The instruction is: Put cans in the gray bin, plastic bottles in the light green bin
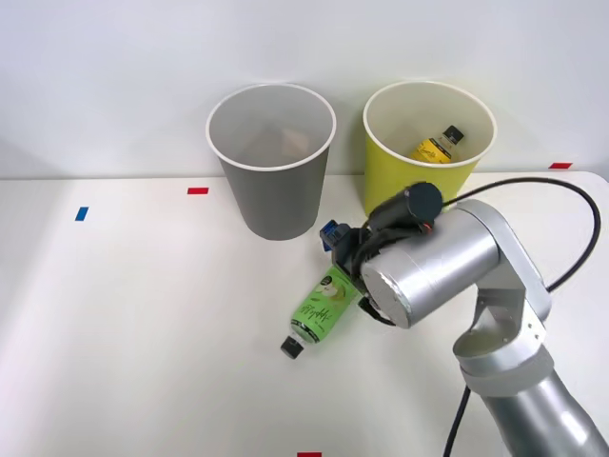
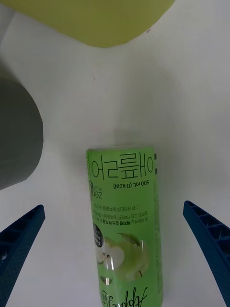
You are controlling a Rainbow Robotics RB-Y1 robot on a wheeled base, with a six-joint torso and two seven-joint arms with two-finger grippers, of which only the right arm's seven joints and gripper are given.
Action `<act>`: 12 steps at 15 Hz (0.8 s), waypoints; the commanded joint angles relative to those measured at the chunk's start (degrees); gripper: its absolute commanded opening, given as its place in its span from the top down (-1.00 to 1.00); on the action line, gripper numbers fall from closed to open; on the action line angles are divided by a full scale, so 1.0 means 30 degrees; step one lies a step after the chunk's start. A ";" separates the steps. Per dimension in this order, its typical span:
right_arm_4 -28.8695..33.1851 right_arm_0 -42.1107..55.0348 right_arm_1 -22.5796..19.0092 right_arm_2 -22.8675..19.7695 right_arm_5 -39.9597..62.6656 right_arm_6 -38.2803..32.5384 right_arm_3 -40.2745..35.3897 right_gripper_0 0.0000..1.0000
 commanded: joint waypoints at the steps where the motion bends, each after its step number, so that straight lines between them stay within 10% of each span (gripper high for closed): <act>1: -0.0677 -0.1763 0.0048 0.0255 0.1676 -0.0437 0.1750 -1.00; 12: -0.2757 -0.5132 0.0400 0.0255 0.2291 -0.0789 0.6731 -1.00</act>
